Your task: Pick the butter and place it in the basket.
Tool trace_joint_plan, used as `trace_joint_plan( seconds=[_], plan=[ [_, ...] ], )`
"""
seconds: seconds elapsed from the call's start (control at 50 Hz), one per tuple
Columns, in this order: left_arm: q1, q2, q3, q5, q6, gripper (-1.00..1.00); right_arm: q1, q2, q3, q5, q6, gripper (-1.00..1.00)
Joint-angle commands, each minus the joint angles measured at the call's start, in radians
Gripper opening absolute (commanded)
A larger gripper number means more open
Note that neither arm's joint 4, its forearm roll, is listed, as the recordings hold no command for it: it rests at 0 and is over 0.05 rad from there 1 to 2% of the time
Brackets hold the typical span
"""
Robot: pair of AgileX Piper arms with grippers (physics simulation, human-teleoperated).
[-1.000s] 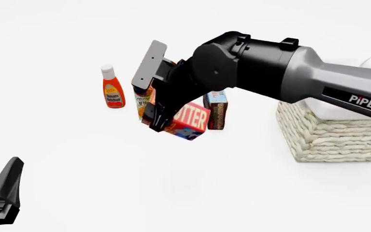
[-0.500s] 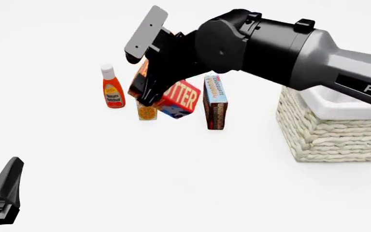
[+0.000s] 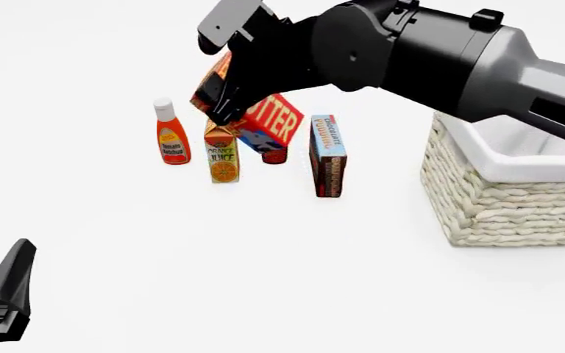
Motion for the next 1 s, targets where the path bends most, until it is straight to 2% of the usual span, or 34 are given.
trace_joint_plan(
  seconds=[0.02,0.48,0.84,1.0],
  plan=[
    [0.000,0.000,0.000,0.000,0.000,1.00,-0.023,-0.030,-0.012,-0.053,0.054,-1.00],
    [0.000,0.000,0.000,0.000,0.000,1.00,-0.060,-0.105,0.060,-0.210,0.156,-1.00],
    [0.000,0.000,0.000,0.000,0.000,1.00,-0.103,-0.178,0.157,-0.369,0.206,-1.00],
    [0.000,0.000,0.000,0.000,0.000,1.00,-0.136,-0.181,0.168,-0.399,0.224,-1.00]
  ],
)
